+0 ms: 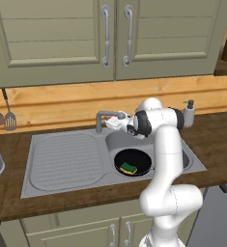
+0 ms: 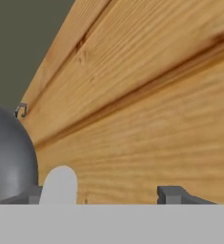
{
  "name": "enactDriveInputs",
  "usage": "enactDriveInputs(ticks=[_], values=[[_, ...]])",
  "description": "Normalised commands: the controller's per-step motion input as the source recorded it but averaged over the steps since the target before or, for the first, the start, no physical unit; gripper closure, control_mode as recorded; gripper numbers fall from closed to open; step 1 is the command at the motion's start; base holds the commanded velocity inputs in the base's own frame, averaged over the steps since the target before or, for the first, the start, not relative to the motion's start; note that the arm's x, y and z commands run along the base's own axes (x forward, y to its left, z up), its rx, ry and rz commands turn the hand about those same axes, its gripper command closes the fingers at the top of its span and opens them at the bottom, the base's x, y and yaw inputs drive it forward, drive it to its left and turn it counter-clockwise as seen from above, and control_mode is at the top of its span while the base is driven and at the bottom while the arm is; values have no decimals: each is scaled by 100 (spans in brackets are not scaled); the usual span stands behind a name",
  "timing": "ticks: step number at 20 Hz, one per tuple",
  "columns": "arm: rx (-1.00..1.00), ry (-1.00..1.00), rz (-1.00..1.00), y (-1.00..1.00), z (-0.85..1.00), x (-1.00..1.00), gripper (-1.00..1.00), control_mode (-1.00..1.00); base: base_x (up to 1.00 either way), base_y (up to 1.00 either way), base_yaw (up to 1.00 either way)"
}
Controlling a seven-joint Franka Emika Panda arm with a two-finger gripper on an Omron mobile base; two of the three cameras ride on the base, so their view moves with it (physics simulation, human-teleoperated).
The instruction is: Pick the pan and sponge and place them into the sink. Then turn on the water.
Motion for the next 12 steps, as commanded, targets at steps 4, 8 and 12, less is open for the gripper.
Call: enactDriveInputs(ticks=[4, 8, 12], values=[[1, 0, -10, -3, 0, 5, 100, -100, 0, 0, 0], [7, -3, -13, -29, 0, 0, 100, -100, 0, 0, 0], [10, -1, -14, -36, 0, 0, 100, -100, 0, 0, 0]])
